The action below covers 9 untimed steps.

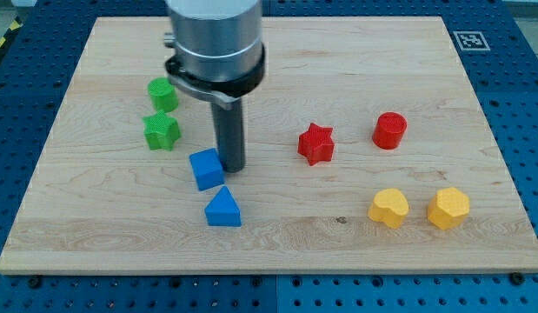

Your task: Drag the triangle to the bottom of the blue cube

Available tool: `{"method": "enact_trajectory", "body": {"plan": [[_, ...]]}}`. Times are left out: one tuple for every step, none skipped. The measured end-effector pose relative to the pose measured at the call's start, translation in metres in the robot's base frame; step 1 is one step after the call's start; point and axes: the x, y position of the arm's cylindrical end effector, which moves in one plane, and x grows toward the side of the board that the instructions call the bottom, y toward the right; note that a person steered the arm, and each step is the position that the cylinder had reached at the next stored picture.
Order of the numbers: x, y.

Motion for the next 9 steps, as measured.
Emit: {"method": "enact_trajectory", "body": {"plan": [[0.000,-0.007],[0.000,0.008],[0.015,0.028],[0.035,0.032],[0.053,0.033],[0.056,0.032],[0.059,0.027],[0.065,0.019],[0.067,0.017]]}}
